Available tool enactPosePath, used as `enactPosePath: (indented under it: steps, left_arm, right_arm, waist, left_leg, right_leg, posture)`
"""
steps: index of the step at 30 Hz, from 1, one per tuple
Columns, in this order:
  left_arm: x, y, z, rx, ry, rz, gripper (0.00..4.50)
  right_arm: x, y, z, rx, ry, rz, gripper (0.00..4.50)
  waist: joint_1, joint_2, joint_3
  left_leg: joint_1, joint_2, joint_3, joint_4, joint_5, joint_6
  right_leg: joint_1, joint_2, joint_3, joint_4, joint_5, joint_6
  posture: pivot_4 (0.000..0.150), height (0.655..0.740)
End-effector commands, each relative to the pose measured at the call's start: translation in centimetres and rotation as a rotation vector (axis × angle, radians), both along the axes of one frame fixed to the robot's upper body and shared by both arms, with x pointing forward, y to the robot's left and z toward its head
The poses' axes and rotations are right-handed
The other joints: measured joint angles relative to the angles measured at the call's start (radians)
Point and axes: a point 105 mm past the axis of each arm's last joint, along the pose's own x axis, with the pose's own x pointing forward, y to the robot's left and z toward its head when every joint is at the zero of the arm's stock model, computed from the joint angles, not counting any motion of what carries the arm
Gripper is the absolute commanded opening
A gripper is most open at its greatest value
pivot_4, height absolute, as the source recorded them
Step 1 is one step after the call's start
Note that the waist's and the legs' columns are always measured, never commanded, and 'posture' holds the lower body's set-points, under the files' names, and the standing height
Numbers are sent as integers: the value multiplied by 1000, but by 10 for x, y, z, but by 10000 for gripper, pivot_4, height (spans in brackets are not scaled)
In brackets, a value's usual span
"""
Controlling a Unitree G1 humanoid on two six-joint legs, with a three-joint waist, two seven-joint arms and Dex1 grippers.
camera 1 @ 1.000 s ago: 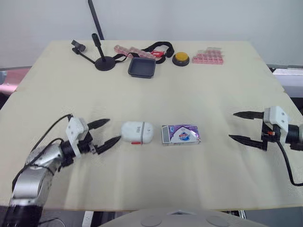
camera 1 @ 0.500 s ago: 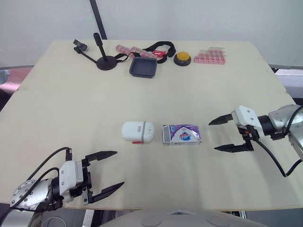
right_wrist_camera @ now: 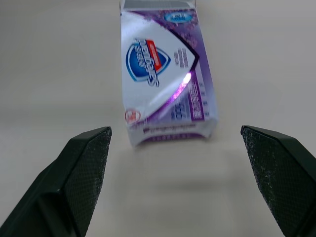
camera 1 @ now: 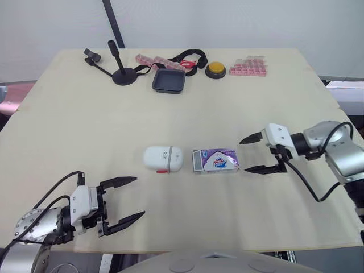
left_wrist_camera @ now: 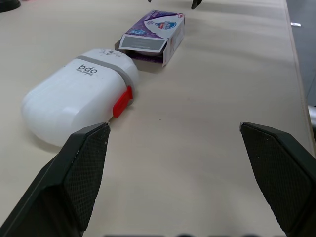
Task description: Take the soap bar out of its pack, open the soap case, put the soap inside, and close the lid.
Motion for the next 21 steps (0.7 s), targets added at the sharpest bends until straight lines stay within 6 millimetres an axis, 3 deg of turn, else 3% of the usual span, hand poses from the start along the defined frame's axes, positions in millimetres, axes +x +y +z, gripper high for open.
enactPosePath:
  steps: [1,12,21]
  left_arm:
    - [2,7,5,16,-45,-8,44811]
    - [-13,3,-3,7,-73,-63,44811]
    - [14,14,-1,-25,-76,11,44811]
  right_arm:
    - [5,2,8,1,-36,0,45000]
    - [4,8,-1,-13,-35,27,45000]
    - [9,13,-4,-12,-45,30,45000]
  waist:
    - [1,0,0]
    - [-1,0,0]
    - [0,0,0]
  left_leg:
    - [0,0,0,0,0,0]
    - [0,0,2,0,0,0]
    - [0,0,2,2,1,0]
  right_leg:
    - [0,0,0,0,0,0]
    - [-1,0,2,1,0,0]
    - [-2,0,2,4,0,-1]
  posture:
    - [1500,7400]
    - [1500,7400]
    - [1500,7400]
